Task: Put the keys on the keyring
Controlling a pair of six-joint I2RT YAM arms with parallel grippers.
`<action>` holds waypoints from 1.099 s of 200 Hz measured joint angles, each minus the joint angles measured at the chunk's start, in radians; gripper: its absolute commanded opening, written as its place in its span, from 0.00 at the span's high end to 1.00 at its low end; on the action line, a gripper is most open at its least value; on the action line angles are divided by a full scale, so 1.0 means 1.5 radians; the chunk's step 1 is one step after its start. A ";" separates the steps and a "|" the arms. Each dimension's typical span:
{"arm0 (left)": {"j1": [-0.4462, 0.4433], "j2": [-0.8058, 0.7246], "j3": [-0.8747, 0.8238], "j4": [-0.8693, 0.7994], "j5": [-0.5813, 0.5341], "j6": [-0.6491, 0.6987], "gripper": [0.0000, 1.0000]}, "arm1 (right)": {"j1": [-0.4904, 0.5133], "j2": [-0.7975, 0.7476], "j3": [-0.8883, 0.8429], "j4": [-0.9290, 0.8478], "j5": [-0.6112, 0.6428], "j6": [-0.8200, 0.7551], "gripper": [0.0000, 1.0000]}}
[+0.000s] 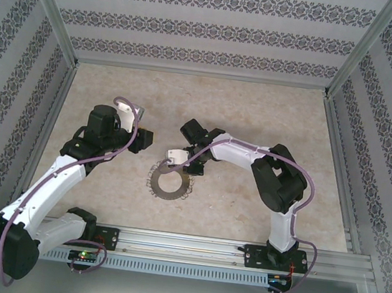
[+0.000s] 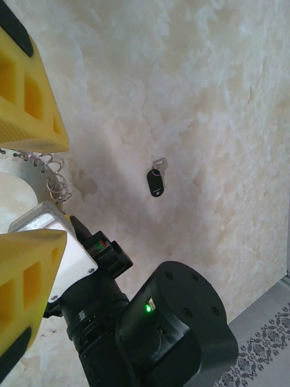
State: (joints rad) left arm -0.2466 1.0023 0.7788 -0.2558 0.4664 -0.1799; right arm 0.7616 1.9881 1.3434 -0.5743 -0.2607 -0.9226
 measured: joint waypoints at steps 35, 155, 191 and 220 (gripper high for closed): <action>0.000 0.000 0.000 0.000 0.000 0.000 0.61 | 0.000 0.005 0.004 0.000 0.005 0.000 0.88; 0.000 -0.008 0.000 0.000 0.001 0.002 0.64 | -0.004 -0.039 -0.007 -0.001 0.003 0.028 1.00; 0.001 -0.057 -0.005 0.011 0.027 0.014 0.71 | -0.006 -0.163 -0.033 -0.013 -0.041 0.069 1.00; 0.005 -0.110 -0.017 0.053 0.095 0.032 0.78 | -0.015 -0.270 -0.039 -0.006 -0.100 0.117 1.00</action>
State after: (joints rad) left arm -0.2398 0.8371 0.7540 -0.1768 0.6090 -0.1318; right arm 0.7395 1.5826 1.2842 -0.5838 -0.4110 -0.7464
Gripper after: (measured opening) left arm 0.233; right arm 0.044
